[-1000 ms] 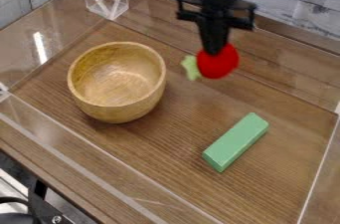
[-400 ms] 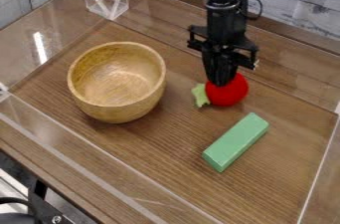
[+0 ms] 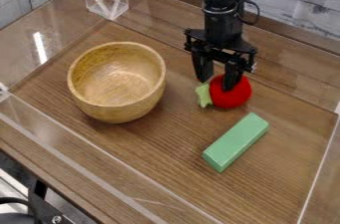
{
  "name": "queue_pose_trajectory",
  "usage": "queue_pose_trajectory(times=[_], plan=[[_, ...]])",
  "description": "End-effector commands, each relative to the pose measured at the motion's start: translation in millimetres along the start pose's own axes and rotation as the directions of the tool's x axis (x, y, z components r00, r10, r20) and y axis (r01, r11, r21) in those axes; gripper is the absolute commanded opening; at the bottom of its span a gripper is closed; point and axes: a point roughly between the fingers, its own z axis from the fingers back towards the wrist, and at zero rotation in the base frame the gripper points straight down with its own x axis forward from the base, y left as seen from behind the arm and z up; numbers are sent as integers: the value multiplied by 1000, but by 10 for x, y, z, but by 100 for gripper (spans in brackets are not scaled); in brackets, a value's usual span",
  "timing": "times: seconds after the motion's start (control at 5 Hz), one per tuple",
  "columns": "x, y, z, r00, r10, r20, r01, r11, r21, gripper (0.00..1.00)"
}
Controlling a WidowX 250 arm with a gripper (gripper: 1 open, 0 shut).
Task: Move the red fruit to the right side of the table
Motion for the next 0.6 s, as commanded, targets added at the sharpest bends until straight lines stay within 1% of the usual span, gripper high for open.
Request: queue_pose_trajectory(times=[0.0, 0.2, 0.4], plan=[[49, -64, 283, 998, 7, 58, -8, 1000, 12, 0], [39, -96, 411, 998, 12, 65, -13, 1000, 17, 0], [94, -97, 342, 998, -29, 62, 28, 999, 22, 0]])
